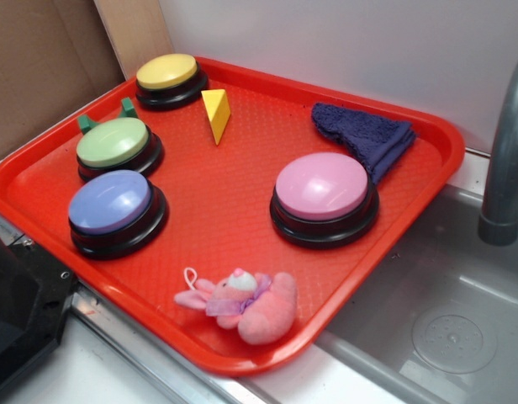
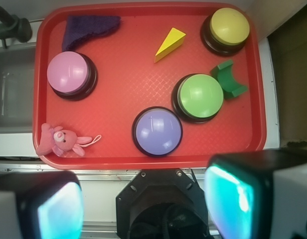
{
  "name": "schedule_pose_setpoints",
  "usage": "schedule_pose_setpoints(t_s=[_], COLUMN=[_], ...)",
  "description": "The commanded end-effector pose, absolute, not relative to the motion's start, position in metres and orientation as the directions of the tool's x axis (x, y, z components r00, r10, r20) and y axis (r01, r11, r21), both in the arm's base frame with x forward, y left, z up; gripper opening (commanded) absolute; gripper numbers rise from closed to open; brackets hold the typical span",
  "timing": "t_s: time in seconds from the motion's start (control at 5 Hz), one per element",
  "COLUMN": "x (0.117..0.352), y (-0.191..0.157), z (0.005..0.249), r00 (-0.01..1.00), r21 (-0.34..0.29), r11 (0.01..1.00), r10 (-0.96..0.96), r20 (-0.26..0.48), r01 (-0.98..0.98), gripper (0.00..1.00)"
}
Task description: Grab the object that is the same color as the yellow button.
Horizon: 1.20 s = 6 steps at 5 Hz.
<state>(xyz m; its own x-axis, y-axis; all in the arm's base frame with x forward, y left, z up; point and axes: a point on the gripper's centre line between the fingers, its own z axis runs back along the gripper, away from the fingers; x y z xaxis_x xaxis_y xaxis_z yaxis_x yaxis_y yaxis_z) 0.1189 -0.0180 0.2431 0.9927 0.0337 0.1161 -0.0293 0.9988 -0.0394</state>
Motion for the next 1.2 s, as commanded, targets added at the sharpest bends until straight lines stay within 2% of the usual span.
schedule_pose_setpoints(t_s=[0.0, 0.2, 0.4, 0.6, 0.8, 1.0], x=[0.119, 0.153, 0.179, 0.217, 0.245, 0.273], y=[-0.018, -0.008, 0.002, 0.022, 0.036, 0.049], z=[0.243, 0.229, 0.211, 0.185, 0.160, 0.129], r00=[0.993, 0.968, 0.919, 0.808, 0.754, 0.709], r21=[-0.039, -0.107, -0.113, -0.094, -0.115, -0.139], r11=[0.999, 0.974, 0.931, 0.846, 0.812, 0.776], r10=[0.034, 0.214, 0.362, 0.530, 0.576, 0.622], r20=[0.116, 0.132, 0.153, 0.258, 0.315, 0.332], r01=[-0.029, -0.201, -0.348, -0.525, -0.572, -0.615], gripper=[1.00, 1.00, 1.00, 1.00, 1.00, 1.00])
